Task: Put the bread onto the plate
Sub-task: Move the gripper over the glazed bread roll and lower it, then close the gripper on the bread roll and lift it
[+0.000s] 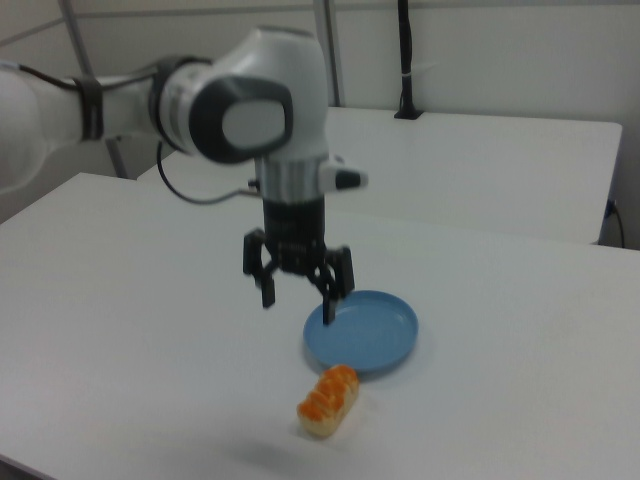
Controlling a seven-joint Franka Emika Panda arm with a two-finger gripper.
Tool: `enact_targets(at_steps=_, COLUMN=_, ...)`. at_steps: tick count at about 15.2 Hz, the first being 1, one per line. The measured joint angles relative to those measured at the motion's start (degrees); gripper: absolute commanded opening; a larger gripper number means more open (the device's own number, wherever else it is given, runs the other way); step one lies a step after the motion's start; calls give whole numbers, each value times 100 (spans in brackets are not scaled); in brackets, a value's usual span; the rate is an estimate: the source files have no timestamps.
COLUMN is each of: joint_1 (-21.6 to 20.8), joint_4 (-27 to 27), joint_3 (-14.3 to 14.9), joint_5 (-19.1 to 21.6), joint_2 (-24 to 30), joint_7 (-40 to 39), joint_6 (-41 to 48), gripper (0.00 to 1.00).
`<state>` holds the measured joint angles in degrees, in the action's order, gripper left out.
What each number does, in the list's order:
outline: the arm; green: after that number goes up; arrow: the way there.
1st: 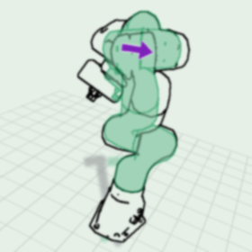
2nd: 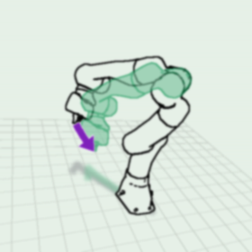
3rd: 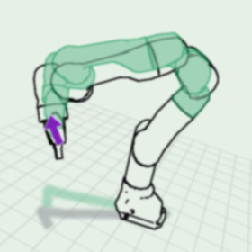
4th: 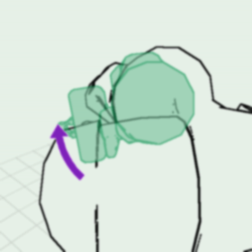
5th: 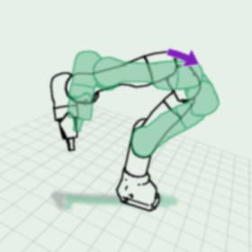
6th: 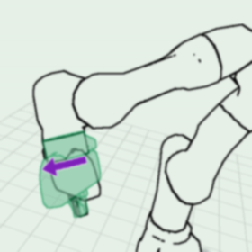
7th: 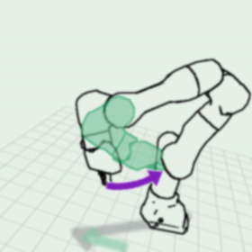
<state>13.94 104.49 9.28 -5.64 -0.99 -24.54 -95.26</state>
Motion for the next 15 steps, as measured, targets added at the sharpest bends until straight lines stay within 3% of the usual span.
enact_targets(at_steps=5, joint_1=109, joint_4=1466, joint_3=0, joint_5=-67, joint_2=-230, joint_7=13, joint_6=-1638, gripper=100)
enact_targets(at_steps=9, joint_1=132, joint_4=1716, joint_3=-1, joint_5=-67, joint_2=-757, joint_7=337, joint_6=-2518, gripper=99)
enact_targets(at_steps=15, joint_1=132, joint_4=1700, joint_3=-3, joint_5=-67, joint_2=-990, joint_7=567, joint_6=-2956, gripper=46)
